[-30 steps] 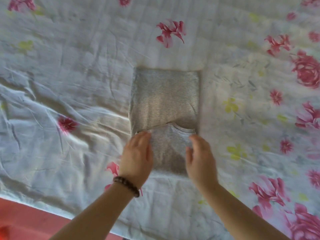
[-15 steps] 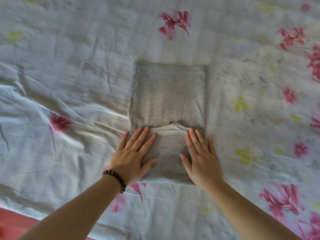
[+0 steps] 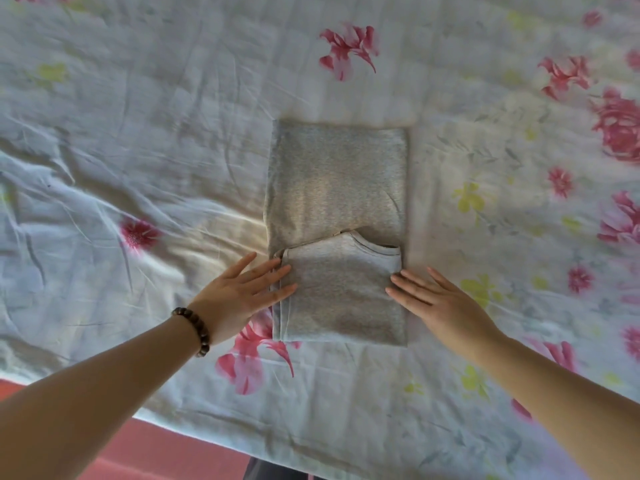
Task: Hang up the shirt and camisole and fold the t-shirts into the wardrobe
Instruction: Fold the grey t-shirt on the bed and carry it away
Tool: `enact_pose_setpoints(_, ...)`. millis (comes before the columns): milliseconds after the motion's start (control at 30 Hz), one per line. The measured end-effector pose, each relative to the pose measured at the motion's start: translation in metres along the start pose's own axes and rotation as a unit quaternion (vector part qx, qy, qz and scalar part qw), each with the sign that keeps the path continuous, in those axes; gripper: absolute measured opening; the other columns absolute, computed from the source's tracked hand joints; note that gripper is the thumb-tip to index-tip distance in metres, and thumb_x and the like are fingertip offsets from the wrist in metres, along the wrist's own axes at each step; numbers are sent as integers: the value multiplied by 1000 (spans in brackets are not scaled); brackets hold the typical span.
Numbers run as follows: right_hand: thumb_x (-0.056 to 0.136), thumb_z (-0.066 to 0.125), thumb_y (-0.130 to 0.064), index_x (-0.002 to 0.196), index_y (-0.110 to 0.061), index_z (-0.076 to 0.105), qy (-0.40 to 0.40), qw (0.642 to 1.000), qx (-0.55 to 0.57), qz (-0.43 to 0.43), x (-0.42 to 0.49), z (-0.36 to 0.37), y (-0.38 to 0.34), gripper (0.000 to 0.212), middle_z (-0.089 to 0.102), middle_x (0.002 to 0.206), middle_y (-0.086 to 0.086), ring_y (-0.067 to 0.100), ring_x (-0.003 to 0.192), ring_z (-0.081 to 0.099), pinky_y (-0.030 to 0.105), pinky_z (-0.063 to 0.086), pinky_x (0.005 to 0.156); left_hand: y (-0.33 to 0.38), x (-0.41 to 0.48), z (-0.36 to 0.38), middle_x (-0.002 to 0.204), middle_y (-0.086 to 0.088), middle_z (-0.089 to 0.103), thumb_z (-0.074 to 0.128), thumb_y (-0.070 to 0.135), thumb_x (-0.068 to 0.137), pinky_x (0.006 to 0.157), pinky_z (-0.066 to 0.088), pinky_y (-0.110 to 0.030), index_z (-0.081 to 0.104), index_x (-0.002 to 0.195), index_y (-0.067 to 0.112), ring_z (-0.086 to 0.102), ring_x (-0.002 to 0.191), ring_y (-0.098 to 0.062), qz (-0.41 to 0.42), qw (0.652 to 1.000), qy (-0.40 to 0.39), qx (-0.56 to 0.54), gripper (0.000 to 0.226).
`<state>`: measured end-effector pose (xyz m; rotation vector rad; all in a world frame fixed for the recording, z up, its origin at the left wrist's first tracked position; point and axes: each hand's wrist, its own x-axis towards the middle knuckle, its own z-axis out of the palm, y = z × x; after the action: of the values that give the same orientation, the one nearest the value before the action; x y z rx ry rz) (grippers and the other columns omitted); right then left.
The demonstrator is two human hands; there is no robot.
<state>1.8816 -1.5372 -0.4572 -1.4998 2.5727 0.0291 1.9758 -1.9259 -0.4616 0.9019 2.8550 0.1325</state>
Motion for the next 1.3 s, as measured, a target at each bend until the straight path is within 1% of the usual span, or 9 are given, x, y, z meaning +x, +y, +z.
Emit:
enact_pose_setpoints(200, 69, 79, 1, 122, -14, 65, 70, 996, 45, 31, 12, 9, -6, 57, 63, 126, 7, 25, 116, 61, 41, 29, 105, 11, 13, 7, 135, -7, 56, 46, 24, 89, 106, 36, -55, 60, 128, 23, 51, 127, -27, -43, 998, 34, -37, 42)
enact_pose_setpoints(433, 85, 53, 1, 112, -13, 70, 72, 961, 239, 118, 12, -11, -14, 36, 67, 119, 5, 16, 118, 56, 49, 34, 107, 23, 13, -10, 130, 2, 58, 48, 10, 87, 110, 32, -46, 65, 120, 23, 45, 129, -16, -139, 962, 81, -222, 39)
enact_pose_setpoints(667, 94, 57, -9, 107, -24, 73, -115, 859, 451, 212, 6, -81, -12, 26, 71, 108, -6, 2, 106, 61, 20, 39, 103, 28, -4, -58, 110, 45, 51, 49, 8, 92, 114, 13, -13, 58, 106, 63, 39, 117, 22, -241, 861, -11, -449, 57)
enact_pose_setpoints(733, 93, 58, -12, 100, -30, 74, -154, 823, 493, 237, 10, -100, -3, 25, 74, 98, -11, -1, 94, 65, 24, 47, 91, 25, -3, -76, 110, 33, 60, 53, 5, 93, 102, 30, -6, 65, 106, 50, 42, 122, 12, -272, 830, -45, -485, 49)
enact_pose_setpoints(833, 89, 61, -4, 90, -26, 74, -173, 773, 558, 247, 23, -120, 16, 26, 75, 93, -1, 4, 85, 64, 20, 46, 81, 9, 8, -100, 95, -3, 75, 59, 40, 86, 77, 52, -47, 74, 97, 41, 68, 91, -33, -261, 809, -75, -521, 19)
enact_pose_setpoints(900, 89, 60, -1, 87, -17, 74, -169, 722, 619, 260, 35, -127, 29, 21, 74, 90, 6, 11, 84, 68, 23, 51, 84, -5, 22, -112, 85, -1, 75, 61, 44, 80, 75, 51, -50, 76, 86, 37, 68, 77, -26, -263, 803, -73, -529, 18)
enact_pose_setpoints(1000, 85, 63, -13, 80, -8, 69, -187, 675, 652, 289, 57, -129, 50, 10, 73, 76, 8, 16, 72, 70, 34, 51, 78, -28, 49, -119, 63, 15, 69, 58, 8, 91, 69, 51, -22, 72, 58, 41, 63, 63, 1, -301, 774, -67, -552, 49)
enact_pose_setpoints(1133, 87, 60, -19, 81, -7, 65, -206, 620, 690, 313, 91, -124, 78, 14, 68, 73, 11, 19, 63, 65, 31, 49, 65, -60, 79, -113, 87, -5, 75, 46, 20, 98, 75, 58, -33, 71, 95, 18, 72, 83, -20, -345, 687, -109, -630, 25)
enact_pose_setpoints(1300, 95, 52, -27, 100, -8, 62, -193, 598, 687, 365, 122, -95, 98, 22, 68, 85, 14, 21, 64, 65, 29, 52, 59, -82, 111, -88, 99, -14, 73, 43, 37, 99, 77, 56, -42, 65, 108, 8, 70, 90, -30, -433, 612, -100, -655, 37)
